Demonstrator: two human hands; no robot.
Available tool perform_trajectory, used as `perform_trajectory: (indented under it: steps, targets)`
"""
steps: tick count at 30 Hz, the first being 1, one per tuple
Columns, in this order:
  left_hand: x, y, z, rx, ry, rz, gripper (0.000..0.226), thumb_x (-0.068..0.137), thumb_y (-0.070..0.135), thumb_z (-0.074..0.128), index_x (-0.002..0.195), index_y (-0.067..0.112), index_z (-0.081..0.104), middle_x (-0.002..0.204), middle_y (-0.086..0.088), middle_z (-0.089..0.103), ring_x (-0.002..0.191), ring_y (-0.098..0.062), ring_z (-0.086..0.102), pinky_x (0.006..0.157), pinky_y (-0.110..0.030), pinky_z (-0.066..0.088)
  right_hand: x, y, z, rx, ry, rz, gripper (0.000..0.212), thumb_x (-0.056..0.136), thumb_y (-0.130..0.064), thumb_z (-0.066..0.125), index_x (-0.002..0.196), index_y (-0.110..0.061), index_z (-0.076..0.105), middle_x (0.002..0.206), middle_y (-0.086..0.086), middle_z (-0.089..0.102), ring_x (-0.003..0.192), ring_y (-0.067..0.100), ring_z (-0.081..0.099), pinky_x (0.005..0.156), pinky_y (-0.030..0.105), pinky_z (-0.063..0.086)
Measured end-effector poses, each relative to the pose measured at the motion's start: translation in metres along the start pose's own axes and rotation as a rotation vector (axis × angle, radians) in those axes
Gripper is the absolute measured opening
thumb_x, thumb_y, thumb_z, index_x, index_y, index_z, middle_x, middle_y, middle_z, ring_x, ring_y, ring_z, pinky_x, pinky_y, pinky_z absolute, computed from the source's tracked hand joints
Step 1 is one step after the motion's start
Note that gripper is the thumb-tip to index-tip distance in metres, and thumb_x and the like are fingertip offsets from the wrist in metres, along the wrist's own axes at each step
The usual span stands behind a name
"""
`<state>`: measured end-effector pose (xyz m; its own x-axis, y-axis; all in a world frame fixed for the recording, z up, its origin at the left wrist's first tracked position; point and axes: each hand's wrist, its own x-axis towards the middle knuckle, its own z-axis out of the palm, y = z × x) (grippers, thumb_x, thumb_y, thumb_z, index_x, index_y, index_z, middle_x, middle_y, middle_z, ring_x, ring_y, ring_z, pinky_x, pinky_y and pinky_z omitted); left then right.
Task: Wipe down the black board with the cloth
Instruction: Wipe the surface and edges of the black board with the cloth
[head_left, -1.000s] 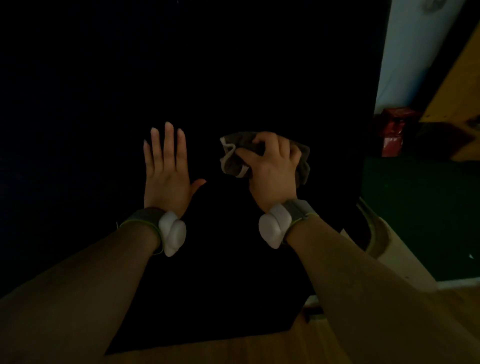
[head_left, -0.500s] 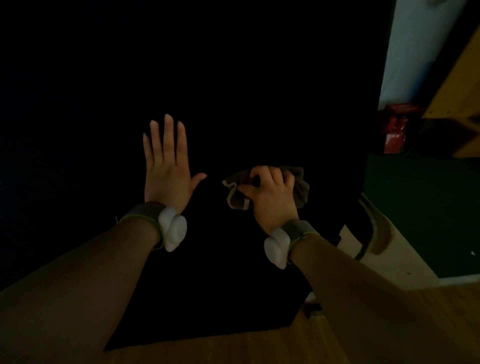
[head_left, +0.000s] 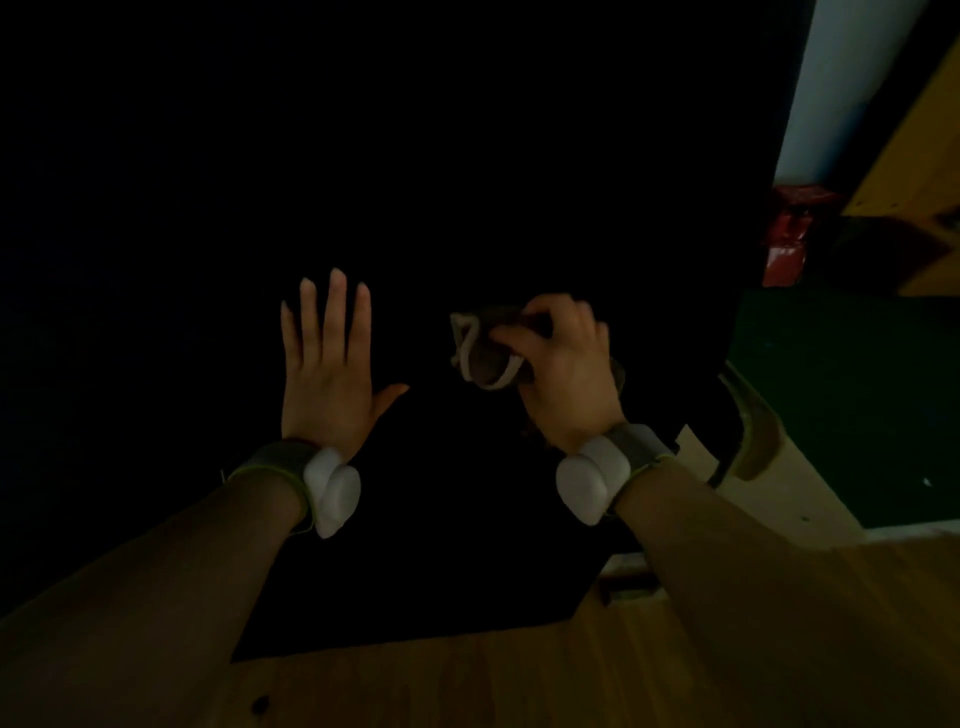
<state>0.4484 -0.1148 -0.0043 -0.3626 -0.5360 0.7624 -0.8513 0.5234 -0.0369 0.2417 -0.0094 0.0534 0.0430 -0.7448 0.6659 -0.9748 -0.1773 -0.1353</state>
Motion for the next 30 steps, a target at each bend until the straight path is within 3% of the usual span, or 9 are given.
perform_trajectory:
  steps: [4, 10, 14, 17, 22, 26, 30]
  targets:
    - [0.002, 0.002, 0.005, -0.003, 0.032, -0.01, 0.097, 0.082, 0.066, 0.044, 0.15, 0.01, 0.004, 0.155, -0.019, 0.006, 0.141, -0.041, 0.002, 0.115, -0.052, -0.003, 0.018, -0.002, -0.005, -0.016, 0.222, 0.02, 0.026, 0.086, -0.011, 0.06, 0.11, -0.011, 0.071, 0.114, 0.031, 0.06, 0.101, 0.057, 0.055, 0.084, 0.061, 0.043]
    - [0.006, 0.001, 0.007, 0.004, 0.015, -0.017, 0.107, 0.077, 0.051, 0.07, 0.15, 0.008, 0.005, 0.154, -0.024, 0.01, 0.14, -0.044, 0.003, 0.114, -0.052, -0.005, 0.006, 0.001, 0.033, -0.072, 0.184, 0.056, 0.023, 0.086, -0.019, 0.067, 0.108, -0.02, 0.072, 0.117, 0.021, 0.063, 0.11, 0.049, 0.055, 0.089, 0.06, 0.041]
    - [0.009, 0.002, 0.005, 0.012, -0.024, -0.024, 0.106, 0.078, 0.05, 0.07, 0.149, 0.006, 0.005, 0.154, -0.026, 0.01, 0.14, -0.047, 0.004, 0.113, -0.058, 0.001, -0.013, 0.007, 0.057, -0.026, 0.029, 0.123, 0.024, 0.091, -0.027, 0.063, 0.114, -0.027, 0.069, 0.123, 0.015, 0.058, 0.119, 0.036, 0.039, 0.098, 0.054, 0.03]
    - [0.009, 0.003, 0.004, -0.002, -0.027, -0.014, 0.105, 0.078, 0.05, 0.069, 0.148, 0.005, 0.006, 0.153, -0.028, 0.011, 0.139, -0.049, 0.005, 0.112, -0.059, 0.001, -0.039, 0.013, 0.076, -0.044, -0.108, 0.116, 0.026, 0.093, -0.028, 0.061, 0.119, -0.027, 0.067, 0.127, 0.017, 0.055, 0.118, 0.045, 0.045, 0.097, 0.055, 0.029]
    - [0.008, 0.003, 0.008, -0.027, -0.006, -0.019, 0.103, 0.078, 0.051, 0.068, 0.148, 0.006, 0.006, 0.152, -0.029, 0.012, 0.138, -0.049, 0.005, 0.112, -0.058, 0.0, -0.072, 0.023, 0.101, -0.052, -0.295, 0.166, 0.035, 0.095, -0.036, 0.058, 0.129, -0.03, 0.058, 0.138, 0.015, 0.045, 0.128, 0.041, 0.035, 0.103, 0.053, 0.022]
    - [-0.019, 0.005, 0.017, -0.073, -0.059, 0.025, 0.1, 0.079, 0.048, 0.068, 0.148, 0.008, 0.008, 0.152, -0.028, 0.011, 0.139, -0.048, 0.004, 0.113, -0.057, 0.001, -0.075, 0.027, 0.107, -0.027, -0.288, 0.166, 0.034, 0.091, -0.03, 0.065, 0.124, -0.027, 0.063, 0.132, 0.019, 0.049, 0.122, 0.045, 0.039, 0.098, 0.055, 0.027]
    - [-0.049, 0.006, 0.029, -0.061, -0.137, 0.031, 0.097, 0.078, 0.049, 0.065, 0.148, 0.009, 0.011, 0.153, -0.026, 0.011, 0.14, -0.046, 0.004, 0.113, -0.059, 0.005, -0.076, 0.03, 0.105, -0.066, -0.357, 0.14, 0.035, 0.098, -0.037, 0.051, 0.132, -0.036, 0.053, 0.144, 0.009, 0.038, 0.133, 0.034, 0.026, 0.106, 0.049, 0.017]
